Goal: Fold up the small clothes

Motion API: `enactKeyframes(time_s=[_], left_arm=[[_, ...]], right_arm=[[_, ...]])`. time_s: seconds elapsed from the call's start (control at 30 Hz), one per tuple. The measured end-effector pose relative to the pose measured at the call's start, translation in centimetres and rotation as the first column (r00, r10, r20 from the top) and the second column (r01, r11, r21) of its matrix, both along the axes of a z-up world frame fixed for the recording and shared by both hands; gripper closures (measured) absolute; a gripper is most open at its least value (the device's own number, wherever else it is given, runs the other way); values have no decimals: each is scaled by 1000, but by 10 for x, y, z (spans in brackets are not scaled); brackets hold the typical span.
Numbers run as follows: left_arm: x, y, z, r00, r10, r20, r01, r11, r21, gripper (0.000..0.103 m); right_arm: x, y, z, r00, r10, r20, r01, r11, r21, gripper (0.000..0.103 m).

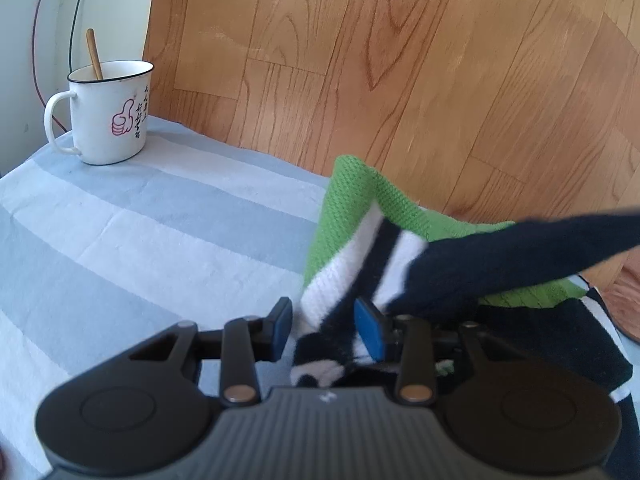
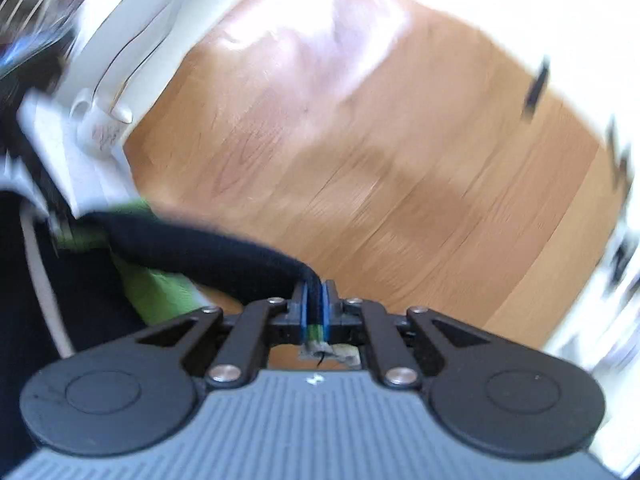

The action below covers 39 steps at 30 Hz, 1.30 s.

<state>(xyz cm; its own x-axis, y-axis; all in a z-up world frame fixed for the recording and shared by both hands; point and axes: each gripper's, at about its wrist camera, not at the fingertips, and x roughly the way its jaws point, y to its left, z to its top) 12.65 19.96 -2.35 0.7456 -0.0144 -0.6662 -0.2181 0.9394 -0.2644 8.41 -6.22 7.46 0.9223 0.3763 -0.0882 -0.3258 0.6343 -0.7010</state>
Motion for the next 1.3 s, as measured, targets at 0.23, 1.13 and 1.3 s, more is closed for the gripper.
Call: enactKeyframes(time_s=[0.23, 1.13, 1.3], left_arm=[[-5, 3, 6, 1000, 7, 25, -7, 1000, -14, 64], [-4, 2, 7, 998, -27, 61, 31, 997, -67, 57], [-5, 3, 9, 997, -23, 68, 29, 996, -86, 52]], right_arm=[[-2, -55, -73, 934, -222, -279, 197, 974, -115, 85], [-25, -150, -75, 630, 211, -748, 651, 381, 656, 55], [-20, -153, -80, 631, 205, -748, 660, 366, 656, 55]])
